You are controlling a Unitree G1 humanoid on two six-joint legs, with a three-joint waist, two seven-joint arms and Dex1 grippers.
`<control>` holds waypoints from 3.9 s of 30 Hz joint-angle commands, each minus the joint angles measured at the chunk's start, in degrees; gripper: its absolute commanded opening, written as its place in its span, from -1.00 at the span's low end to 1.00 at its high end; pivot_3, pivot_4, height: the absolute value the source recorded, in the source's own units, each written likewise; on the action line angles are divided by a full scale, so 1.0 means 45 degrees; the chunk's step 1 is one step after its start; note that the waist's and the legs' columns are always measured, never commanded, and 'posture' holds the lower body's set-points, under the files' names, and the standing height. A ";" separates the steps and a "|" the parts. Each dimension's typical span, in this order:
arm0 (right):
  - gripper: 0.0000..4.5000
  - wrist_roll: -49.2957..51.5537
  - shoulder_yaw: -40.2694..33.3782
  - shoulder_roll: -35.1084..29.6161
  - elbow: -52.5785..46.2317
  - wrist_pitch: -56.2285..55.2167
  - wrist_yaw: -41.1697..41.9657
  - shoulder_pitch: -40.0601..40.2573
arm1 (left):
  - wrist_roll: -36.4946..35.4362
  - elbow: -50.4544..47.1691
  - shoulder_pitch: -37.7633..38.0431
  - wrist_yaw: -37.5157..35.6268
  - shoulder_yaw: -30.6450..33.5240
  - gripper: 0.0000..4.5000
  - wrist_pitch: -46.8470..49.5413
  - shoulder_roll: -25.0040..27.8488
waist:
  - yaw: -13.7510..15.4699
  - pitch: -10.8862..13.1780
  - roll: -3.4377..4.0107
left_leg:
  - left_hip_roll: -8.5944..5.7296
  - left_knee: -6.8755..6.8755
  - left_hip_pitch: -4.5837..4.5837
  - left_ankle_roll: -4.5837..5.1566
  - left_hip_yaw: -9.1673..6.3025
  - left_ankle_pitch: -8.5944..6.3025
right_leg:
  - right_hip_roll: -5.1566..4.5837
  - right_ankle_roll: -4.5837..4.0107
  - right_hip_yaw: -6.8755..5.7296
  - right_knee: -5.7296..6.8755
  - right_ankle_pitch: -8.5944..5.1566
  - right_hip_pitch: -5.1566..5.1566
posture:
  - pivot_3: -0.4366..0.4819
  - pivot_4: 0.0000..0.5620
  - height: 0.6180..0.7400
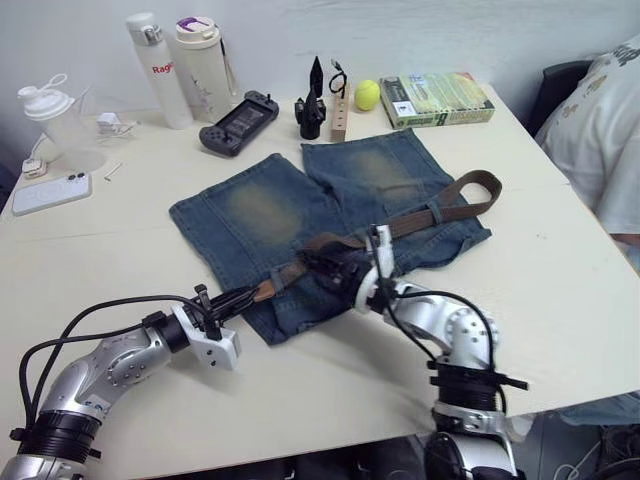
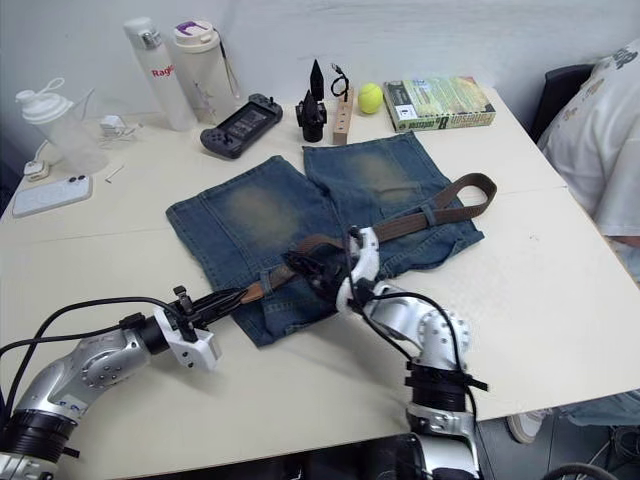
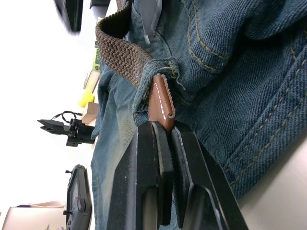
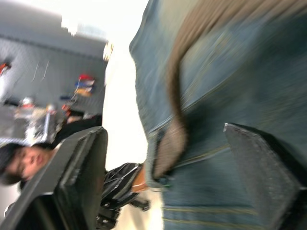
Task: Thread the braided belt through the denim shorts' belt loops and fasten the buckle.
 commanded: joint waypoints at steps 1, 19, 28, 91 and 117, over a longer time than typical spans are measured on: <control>0.85 0.1295 -0.0026 -0.0964 -0.1343 0.0079 -0.0266 0.0193 | 0.0101 0.0244 0.0065 0.0055 -0.0257 -1.00 -0.0088 0.0085 | 0.0048 0.0004 0.0006 | 0.0001 -0.0001 0.0000 0.0000 0.0000 0.0000 | 0.0000 -0.0001 -0.0001 0.0001 0.0000 0.0000 | -0.05 -0.47 0.73; -0.80 -1.0465 0.5614 -0.7012 -0.3659 -0.6022 0.8079 0.1024 | -0.0817 0.0273 0.0552 -0.0047 0.0087 -1.00 -0.0067 0.0751 | 0.0218 0.0033 0.0002 | 0.0037 0.0039 0.0009 0.0038 0.0197 -0.0046 | -0.0022 -0.0067 -0.0055 -0.0020 0.0038 -0.0074 | -0.05 -0.47 0.73; -0.98 -1.2435 0.6279 -0.6024 -0.2161 -0.5226 0.7626 0.0721 | -0.0852 0.0081 0.0694 -0.0003 0.0154 -1.00 -0.0014 0.0722 | 0.0223 0.0033 0.0004 | 0.0039 0.0038 0.0014 0.0038 0.0205 -0.0046 | -0.0025 -0.0074 -0.0054 -0.0015 0.0042 -0.0077 | -0.05 -0.47 0.73; 0.99 -0.9443 0.1842 -0.6362 -0.3479 -0.1719 1.1339 -0.0679 | -1.6871 -0.7709 0.4138 -0.2493 -0.2364 1.00 0.4416 0.8503 | 0.0266 0.0021 -0.0179 | 0.0066 0.0136 -0.0061 0.0085 0.0343 -0.0101 | 0.0035 -0.0105 -0.0042 -0.0003 0.0082 -0.0176 | -0.05 -0.47 0.73; 1.00 -2.1331 0.7388 -1.0573 0.6026 -1.4115 1.2646 -0.2148 | -0.7156 -0.4003 -0.1105 -0.6032 -0.4017 0.62 0.8624 -0.0715 | 0.0561 0.0042 -0.0141 | 0.0062 0.0244 0.0014 0.0104 0.0425 -0.0094 | 0.0019 -0.0081 -0.0064 0.0013 0.0097 -0.0134 | -0.05 -0.47 0.73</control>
